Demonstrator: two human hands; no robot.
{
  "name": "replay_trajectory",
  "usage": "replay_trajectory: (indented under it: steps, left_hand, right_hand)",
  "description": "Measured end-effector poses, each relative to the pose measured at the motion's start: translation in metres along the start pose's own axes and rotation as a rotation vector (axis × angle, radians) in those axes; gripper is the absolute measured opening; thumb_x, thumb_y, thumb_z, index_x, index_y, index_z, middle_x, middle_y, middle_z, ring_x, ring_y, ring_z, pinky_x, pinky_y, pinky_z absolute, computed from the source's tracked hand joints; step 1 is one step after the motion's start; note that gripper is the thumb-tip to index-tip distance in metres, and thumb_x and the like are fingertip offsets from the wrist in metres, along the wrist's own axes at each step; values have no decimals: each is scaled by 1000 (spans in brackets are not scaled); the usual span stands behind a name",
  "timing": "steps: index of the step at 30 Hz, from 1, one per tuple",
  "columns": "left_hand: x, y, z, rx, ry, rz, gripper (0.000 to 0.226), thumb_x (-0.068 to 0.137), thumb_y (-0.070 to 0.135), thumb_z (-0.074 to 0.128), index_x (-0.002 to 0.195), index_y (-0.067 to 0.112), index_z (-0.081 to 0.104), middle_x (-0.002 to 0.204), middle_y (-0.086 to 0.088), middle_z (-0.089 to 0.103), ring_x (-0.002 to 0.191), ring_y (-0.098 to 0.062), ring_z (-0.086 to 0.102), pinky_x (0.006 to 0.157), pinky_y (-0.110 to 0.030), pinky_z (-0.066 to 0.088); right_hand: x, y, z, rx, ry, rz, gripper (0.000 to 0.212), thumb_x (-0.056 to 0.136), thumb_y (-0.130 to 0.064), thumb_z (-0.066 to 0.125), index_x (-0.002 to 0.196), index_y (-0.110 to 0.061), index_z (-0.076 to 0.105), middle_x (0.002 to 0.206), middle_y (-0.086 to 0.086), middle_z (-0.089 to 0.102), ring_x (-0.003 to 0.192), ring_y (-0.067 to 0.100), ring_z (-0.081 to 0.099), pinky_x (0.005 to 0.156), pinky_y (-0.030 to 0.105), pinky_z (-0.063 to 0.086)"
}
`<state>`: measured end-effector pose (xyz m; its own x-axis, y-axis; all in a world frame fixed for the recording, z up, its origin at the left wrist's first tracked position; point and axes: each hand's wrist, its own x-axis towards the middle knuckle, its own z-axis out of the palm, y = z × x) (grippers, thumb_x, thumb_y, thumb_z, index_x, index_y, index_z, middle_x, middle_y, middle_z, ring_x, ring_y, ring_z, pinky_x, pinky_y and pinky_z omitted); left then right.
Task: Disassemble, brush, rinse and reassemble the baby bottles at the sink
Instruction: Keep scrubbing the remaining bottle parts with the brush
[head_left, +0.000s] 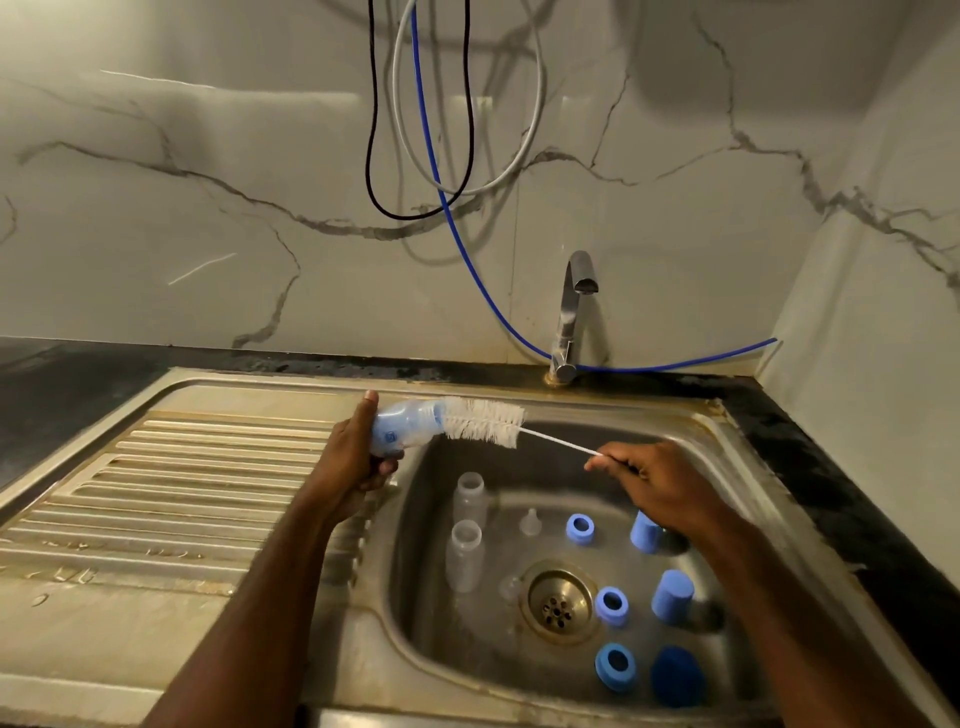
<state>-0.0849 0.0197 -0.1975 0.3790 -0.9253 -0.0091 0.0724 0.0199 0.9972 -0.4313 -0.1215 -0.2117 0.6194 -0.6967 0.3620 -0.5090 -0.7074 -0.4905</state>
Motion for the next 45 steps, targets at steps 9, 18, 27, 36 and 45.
replay_trajectory:
  steps: [9, 18, 27, 36, 45]
  left_hand:
    - [15, -12, 6, 684, 192, 570, 40, 95, 2, 62, 132, 17, 60, 143, -2, 49, 131, -15, 46, 101, -43, 52]
    - [10, -4, 11, 554, 36, 394, 17, 106, 33, 46, 108, 21, 58, 104, -1, 61, 95, -16, 64, 77, -32, 57]
    - [5, 1, -1, 461, -50, 343, 15, 100, 36, 55, 104, 22, 63, 100, -1, 67, 87, -12, 69, 70, -27, 56]
    - [3, 9, -9, 507, -149, 325, 23, 85, 53, 58, 93, 32, 65, 93, 9, 68, 89, -14, 68, 79, -40, 59]
    - [0, 11, -5, 510, -150, 316, 33, 84, 50, 59, 97, 21, 66, 97, -3, 67, 88, -15, 67, 75, -35, 55]
  right_hand:
    - [0, -1, 16, -244, -157, 244, 29, 102, -49, 47, 112, -34, 71, 112, -8, 72, 103, 14, 63, 89, 35, 50]
    - [4, 6, 6, -252, 369, -75, 29, 96, -49, 50, 102, -34, 75, 96, -15, 72, 85, 13, 63, 77, 47, 47]
    - [2, 19, -4, -40, 337, -83, 6, 89, -42, 66, 92, -42, 71, 86, -26, 64, 83, 9, 60, 78, 52, 50]
    - [0, 17, 8, -17, 157, 4, 18, 90, -52, 55, 92, -70, 61, 96, -38, 63, 92, 3, 59, 96, 56, 43]
    - [-4, 12, 7, 30, 10, 102, 22, 95, -41, 59, 80, -56, 69, 92, -43, 64, 104, 3, 63, 110, 50, 38]
